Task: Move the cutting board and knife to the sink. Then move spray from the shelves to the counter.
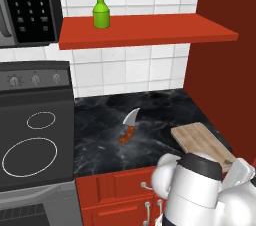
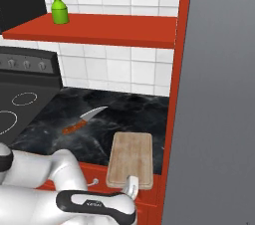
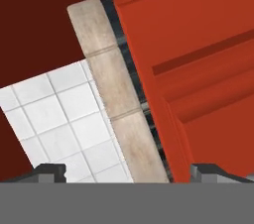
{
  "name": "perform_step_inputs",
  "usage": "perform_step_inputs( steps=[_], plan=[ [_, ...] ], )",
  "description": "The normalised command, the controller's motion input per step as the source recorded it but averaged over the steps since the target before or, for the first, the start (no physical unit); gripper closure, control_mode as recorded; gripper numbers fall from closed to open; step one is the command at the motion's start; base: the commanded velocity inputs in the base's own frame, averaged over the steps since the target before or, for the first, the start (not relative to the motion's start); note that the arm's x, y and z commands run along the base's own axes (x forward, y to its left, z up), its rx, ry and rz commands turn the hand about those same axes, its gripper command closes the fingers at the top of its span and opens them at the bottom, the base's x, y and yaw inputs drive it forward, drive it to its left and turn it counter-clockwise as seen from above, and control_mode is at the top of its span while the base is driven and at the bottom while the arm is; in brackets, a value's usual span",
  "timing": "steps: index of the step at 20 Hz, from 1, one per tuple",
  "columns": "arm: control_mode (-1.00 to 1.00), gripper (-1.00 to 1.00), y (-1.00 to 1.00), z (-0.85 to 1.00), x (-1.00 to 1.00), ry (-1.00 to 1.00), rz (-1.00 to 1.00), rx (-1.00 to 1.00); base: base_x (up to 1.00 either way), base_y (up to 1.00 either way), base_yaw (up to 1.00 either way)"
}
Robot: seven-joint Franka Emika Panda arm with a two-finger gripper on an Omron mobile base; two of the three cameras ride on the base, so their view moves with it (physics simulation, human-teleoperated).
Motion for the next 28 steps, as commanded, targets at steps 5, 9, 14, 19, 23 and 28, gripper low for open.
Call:
perform_step_inputs(
  steps=[5, 9, 14, 19, 23, 28],
  plan=[
    [-1.00, -1.00, -0.03, -0.11, 0.07, 0.00, 0.00, 0.00, 0.00, 0.00, 0.00],
    [-1.00, -1.00, 0.00, -0.12, 0.16, 0.00, 0.00, -0.01, 0.00, 0.00, 0.00],
    [-1.00, -1.00, 0.00, -0.09, 0.11, -0.02, 0.00, -0.01, 0.00, 0.00, 0.00],
    [-1.00, -1.00, 0.00, -0.01, 0.01, -0.08, 0.00, 0.00, 0.00, 0.00, 0.00],
    [-1.00, -1.00, 0.00, 0.00, 0.00, -0.10, 0.00, 0.00, 0.00, 0.00, 0.00],
    [-1.00, -1.00, 0.00, 0.00, 0.00, -0.05, 0.00, 0.00, 0.00, 0.00, 0.00]
  ],
)
